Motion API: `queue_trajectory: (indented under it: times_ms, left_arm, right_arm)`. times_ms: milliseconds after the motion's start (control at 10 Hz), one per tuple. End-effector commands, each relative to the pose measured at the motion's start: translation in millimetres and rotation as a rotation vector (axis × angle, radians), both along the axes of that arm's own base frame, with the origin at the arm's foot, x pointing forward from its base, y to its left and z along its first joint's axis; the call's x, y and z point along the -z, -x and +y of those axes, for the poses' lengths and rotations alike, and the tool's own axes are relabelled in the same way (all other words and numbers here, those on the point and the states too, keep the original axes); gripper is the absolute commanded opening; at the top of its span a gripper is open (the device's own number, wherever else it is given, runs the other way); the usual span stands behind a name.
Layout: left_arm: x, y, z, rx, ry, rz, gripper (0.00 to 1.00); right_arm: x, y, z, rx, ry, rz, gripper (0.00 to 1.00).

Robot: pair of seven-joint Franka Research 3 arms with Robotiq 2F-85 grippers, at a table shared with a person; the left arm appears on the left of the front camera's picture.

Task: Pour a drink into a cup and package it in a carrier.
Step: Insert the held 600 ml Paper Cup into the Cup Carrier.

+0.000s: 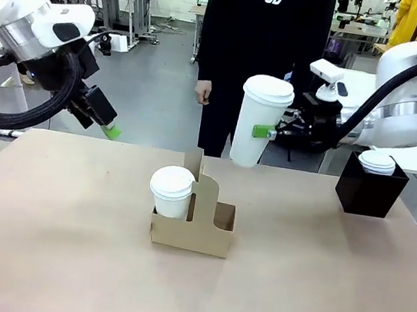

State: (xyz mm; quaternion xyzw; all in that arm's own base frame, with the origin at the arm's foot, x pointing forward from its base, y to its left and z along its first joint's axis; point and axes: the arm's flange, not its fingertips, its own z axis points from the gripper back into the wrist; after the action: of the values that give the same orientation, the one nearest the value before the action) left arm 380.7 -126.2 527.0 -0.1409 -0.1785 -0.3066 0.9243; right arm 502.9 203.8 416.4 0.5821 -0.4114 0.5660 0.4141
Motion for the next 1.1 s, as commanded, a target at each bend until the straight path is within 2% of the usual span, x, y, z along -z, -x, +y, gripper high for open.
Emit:
queue_trajectory:
  times_ms: [0, 300, 400, 500, 800, 1000]
  left_arm:
    - [17.1, -0.7, 14.9, 0.048, -0.048, -0.071, 1.0]
    - [27.8, 0.8, 29.5, 0.121, -0.035, -0.147, 1.0]
    - [26.9, 1.1, 28.4, 0.135, -0.028, -0.138, 1.0]
    - [21.0, -3.8, 22.4, 0.079, -0.056, -0.102, 1.0]
    - [21.0, -3.8, 22.4, 0.079, -0.056, -0.102, 1.0]
    - [21.0, -3.8, 22.4, 0.079, -0.056, -0.102, 1.0]
  right_arm:
    - [16.2, 8.4, 18.3, -0.094, -0.024, -0.02, 0.81]
    - [38.0, 22.4, 41.2, -0.144, -0.008, 0.007, 0.81]
    - [45.0, 25.4, 45.7, -0.159, 0.002, 0.014, 0.81]
    - [50.6, 28.1, 47.4, -0.174, 0.009, 0.027, 0.81]
    - [66.4, 36.3, 57.9, -0.244, 0.04, 0.054, 0.81]
    - [82.7, 41.5, 62.5, -0.246, 0.039, 0.055, 0.81]
